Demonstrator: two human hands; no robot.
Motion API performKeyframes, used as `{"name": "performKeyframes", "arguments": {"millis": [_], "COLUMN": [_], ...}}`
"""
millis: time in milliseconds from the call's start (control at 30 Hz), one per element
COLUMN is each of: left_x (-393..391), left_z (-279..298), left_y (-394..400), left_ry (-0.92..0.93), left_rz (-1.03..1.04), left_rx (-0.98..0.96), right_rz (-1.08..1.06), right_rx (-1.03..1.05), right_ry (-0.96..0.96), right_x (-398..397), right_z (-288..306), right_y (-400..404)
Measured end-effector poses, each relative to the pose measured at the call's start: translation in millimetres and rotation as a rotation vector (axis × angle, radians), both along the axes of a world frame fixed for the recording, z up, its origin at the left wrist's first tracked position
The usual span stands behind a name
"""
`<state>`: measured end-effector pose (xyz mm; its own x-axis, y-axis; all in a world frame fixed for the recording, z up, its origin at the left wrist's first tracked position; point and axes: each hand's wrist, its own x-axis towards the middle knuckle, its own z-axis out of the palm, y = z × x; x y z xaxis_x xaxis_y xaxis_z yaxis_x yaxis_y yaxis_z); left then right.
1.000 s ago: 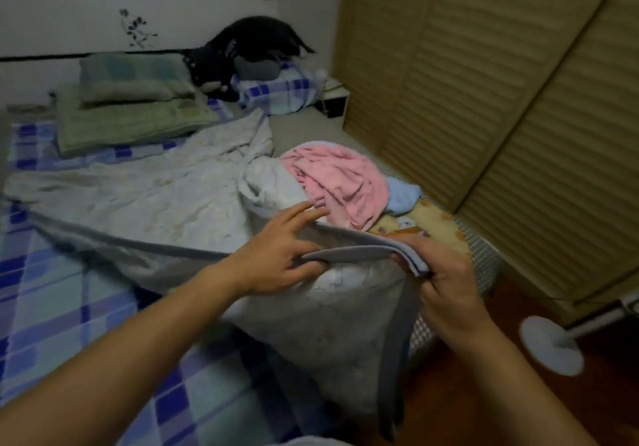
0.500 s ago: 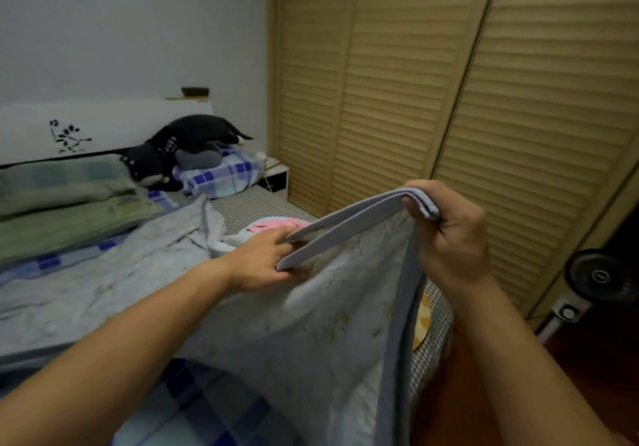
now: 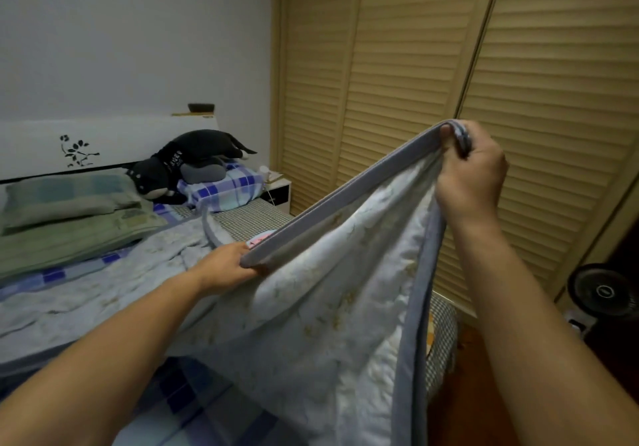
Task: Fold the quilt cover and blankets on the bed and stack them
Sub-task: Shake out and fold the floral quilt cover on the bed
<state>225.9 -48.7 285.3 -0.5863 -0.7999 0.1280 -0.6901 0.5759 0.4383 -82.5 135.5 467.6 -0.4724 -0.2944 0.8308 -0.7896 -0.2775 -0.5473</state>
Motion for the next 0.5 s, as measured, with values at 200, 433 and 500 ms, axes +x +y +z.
{"name": "performKeyframes", "arguments": {"millis": [200, 433, 500], "left_x": [32.2, 81.6, 93.4], "left_z": [12.4, 67.7, 66.9], "left_y": [33.4, 58.4, 72.4], "left_ry": [0.228, 0.179, 0.237], "left_rz": [-0.065, -0.09, -0.086], "left_rx": [0.105, -0.115, -0.072], "right_rz": [-0.213, -0.21, -0.196], "right_rx": [0.205, 0.272, 0.361], "right_ry": [-0.199, -0.236, -0.242], "right_x": [-55.0, -46.0, -41.4], "right_z": [17.3, 34.6, 25.3], "right_y": [-53.5, -92.3, -101.4]}}
